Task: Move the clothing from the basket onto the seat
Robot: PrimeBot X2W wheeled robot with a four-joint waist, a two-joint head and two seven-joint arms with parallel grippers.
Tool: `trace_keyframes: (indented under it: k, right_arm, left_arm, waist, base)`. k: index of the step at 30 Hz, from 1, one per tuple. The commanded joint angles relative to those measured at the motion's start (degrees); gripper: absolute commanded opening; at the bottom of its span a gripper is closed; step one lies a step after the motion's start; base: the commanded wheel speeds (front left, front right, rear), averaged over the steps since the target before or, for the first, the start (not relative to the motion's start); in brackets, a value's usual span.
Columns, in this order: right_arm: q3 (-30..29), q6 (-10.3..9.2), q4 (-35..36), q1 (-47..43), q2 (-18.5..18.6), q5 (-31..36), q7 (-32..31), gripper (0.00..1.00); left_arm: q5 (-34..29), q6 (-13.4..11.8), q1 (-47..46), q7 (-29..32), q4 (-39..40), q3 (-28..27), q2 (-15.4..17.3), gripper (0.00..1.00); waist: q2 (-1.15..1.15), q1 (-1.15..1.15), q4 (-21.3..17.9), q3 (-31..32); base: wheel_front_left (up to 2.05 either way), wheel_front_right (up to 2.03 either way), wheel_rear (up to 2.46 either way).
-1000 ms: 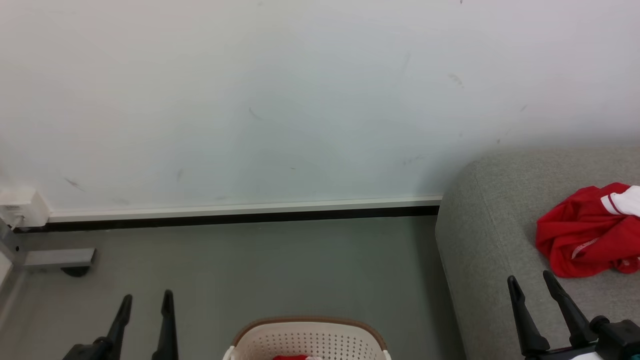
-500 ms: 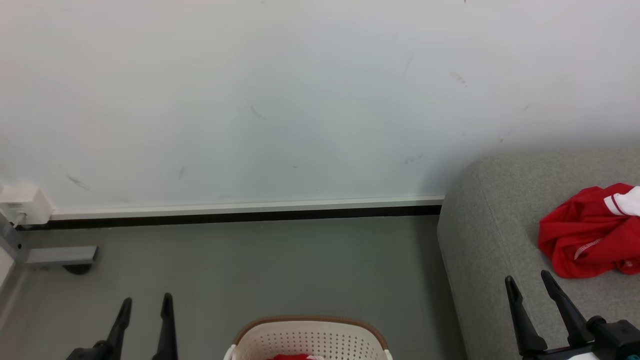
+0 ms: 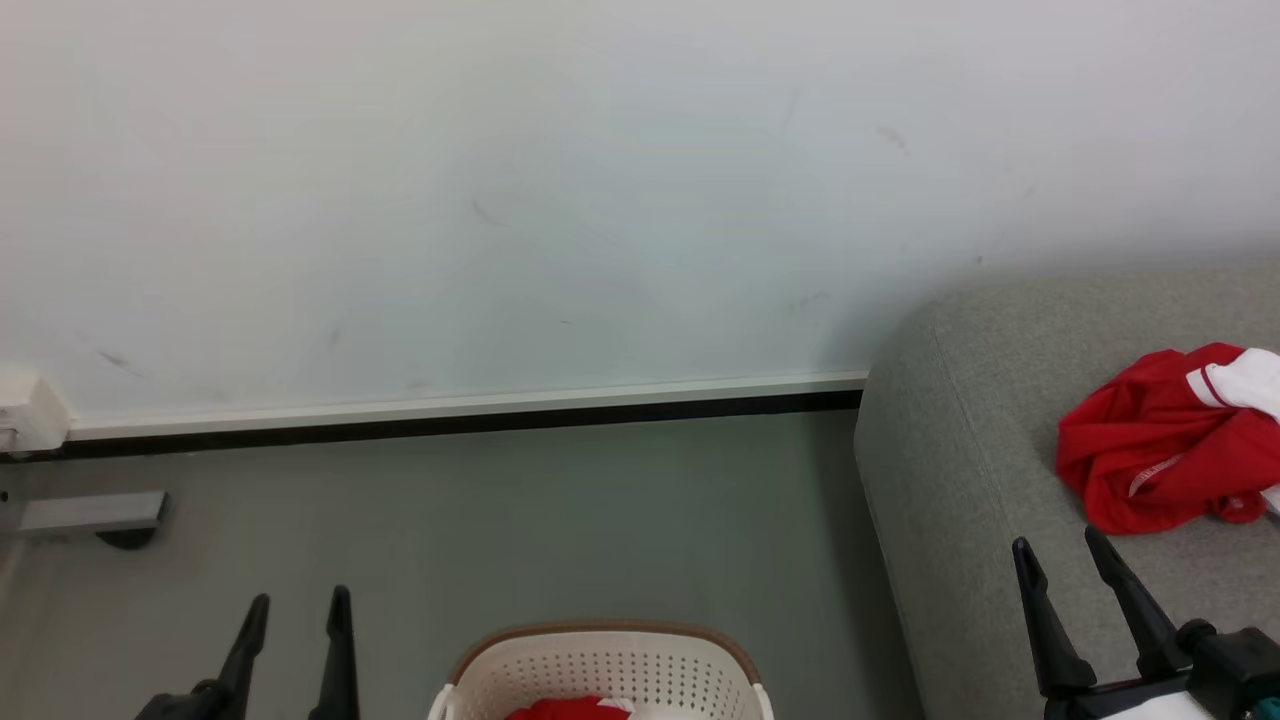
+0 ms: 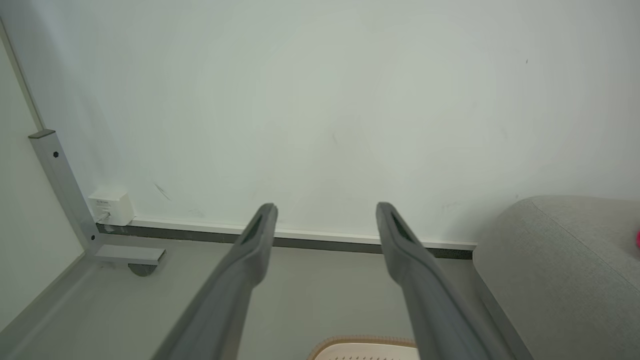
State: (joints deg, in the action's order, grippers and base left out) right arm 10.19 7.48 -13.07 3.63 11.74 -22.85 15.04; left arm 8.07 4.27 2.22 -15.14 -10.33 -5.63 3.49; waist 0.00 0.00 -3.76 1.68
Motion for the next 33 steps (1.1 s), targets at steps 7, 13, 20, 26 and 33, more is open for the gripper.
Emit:
trace_keyframes:
  k: [7, 13, 20, 26, 33]
  right_arm:
    - [-0.6, 0.03, 1.2, 3.1, 1.0, 0.6, 0.2, 1.00]
    - [-1.2, 0.03, 2.9, 5.9, 1.7, 1.0, 0.2, 1.00]
    - [-3.3, 0.03, 5.7, 10.7, 0.8, 1.2, 0.2, 1.00]
    - [-5.6, 0.03, 8.6, 15.6, -0.2, 1.4, 0.2, 1.00]
    - [-6.8, 0.03, 10.9, 19.2, -1.3, 1.5, 0.2, 1.00]
  left_arm:
    - [-1.2, 1.3, -3.0, 0.0, -0.2, 0.9, -0.2, 1.00]
    - [-1.6, 2.1, -8.5, 0.0, -1.5, 2.6, -0.2, 1.00]
    - [-1.3, 2.8, -15.6, 0.0, -4.6, 4.7, -0.2, 1.00]
    - [-2.2, 3.2, -21.8, 0.0, -11.6, 8.5, 0.7, 1.00]
    - [-2.6, 3.1, -30.3, 0.0, -24.2, 15.2, 2.0, 1.00]
  waist:
    - [0.00, 0.00, -2.2, -4.6]
    - [0.00, 0.00, -3.4, -11.2]
    - [0.00, 0.00, -4.9, -19.6]
    - [0.00, 0.00, -6.0, -26.2]
    - [0.00, 0.00, -6.9, -32.1]
  base:
    - [0.00, 0.00, 0.00]
    - [0.00, 0.00, 0.00]
    - [0.00, 0.00, 0.00]
    - [0.00, 0.00, 0.00]
    - [0.00, 0.00, 0.00]
